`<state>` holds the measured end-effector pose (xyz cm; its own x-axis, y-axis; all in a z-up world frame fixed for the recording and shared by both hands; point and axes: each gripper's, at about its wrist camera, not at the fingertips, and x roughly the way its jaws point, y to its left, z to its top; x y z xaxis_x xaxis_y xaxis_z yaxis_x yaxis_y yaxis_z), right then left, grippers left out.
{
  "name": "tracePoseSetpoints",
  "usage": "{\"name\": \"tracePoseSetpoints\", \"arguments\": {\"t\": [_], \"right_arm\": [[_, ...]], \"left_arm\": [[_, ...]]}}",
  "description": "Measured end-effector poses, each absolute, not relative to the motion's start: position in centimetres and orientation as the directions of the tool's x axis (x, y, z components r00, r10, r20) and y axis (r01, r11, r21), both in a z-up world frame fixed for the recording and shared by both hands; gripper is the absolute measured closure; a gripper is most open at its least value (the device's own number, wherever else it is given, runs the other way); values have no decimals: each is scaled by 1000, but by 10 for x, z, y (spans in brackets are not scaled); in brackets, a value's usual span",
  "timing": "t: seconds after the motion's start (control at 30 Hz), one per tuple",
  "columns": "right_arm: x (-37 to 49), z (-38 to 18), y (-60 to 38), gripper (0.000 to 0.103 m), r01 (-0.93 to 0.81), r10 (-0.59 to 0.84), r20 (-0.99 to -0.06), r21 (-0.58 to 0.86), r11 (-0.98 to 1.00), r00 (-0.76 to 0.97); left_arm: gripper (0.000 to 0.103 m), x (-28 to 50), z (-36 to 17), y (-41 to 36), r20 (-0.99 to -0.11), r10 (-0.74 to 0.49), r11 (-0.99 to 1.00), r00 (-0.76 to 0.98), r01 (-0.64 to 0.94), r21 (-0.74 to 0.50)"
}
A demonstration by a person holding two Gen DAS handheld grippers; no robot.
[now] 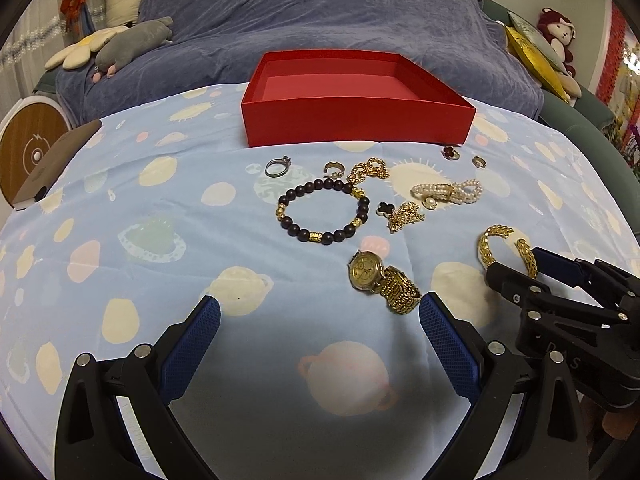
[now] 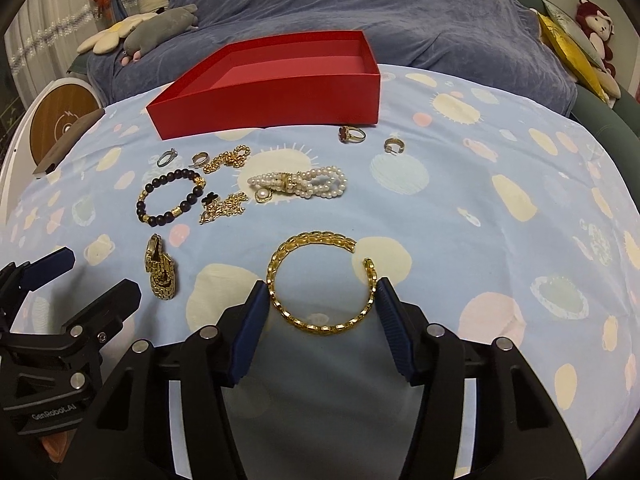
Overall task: Organize jewelry
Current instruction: 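Grasp the gold twisted cuff bracelet with the right tool while the left tool grasps the gold watch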
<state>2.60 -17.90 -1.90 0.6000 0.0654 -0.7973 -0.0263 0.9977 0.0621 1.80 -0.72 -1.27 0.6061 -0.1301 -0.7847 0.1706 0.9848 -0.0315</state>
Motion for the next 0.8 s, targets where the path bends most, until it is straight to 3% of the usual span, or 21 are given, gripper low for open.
{"name": "tracePoseSetpoints", "arguments": {"t": [0.3, 0.4, 0.47, 0.5, 0.67, 0.73, 0.8], "right_arm": [[19, -17, -201, 50, 2, 56, -795, 72, 997, 604], [17, -17, -203, 50, 1, 59, -795, 74, 997, 603], [17, -16, -203, 50, -2, 56, -793, 69, 998, 607], [16, -16, -203, 50, -4, 54, -792, 66, 998, 608], [16, -15, -202, 49, -3, 56, -791, 68, 998, 610], [16, -14, -202, 49, -5, 59, -790, 71, 997, 610], [15, -13, -202, 49, -6, 63, -789, 75, 997, 611]], "left_arm": [[7, 38, -26, -24, -793, -150, 982, 591, 184, -49], [17, 38, -29, -32, -797, -135, 980, 589, 199, -18], [33, 36, -28, -34, -791, -138, 977, 596, 212, -11], [35, 36, -27, -34, -789, -140, 977, 598, 214, -11], [78, 34, -24, -30, -779, -166, 972, 604, 233, -27], [85, 33, -24, -28, -780, -177, 970, 600, 239, -36], [85, 33, -23, -26, -781, -192, 968, 594, 247, -49]]}}
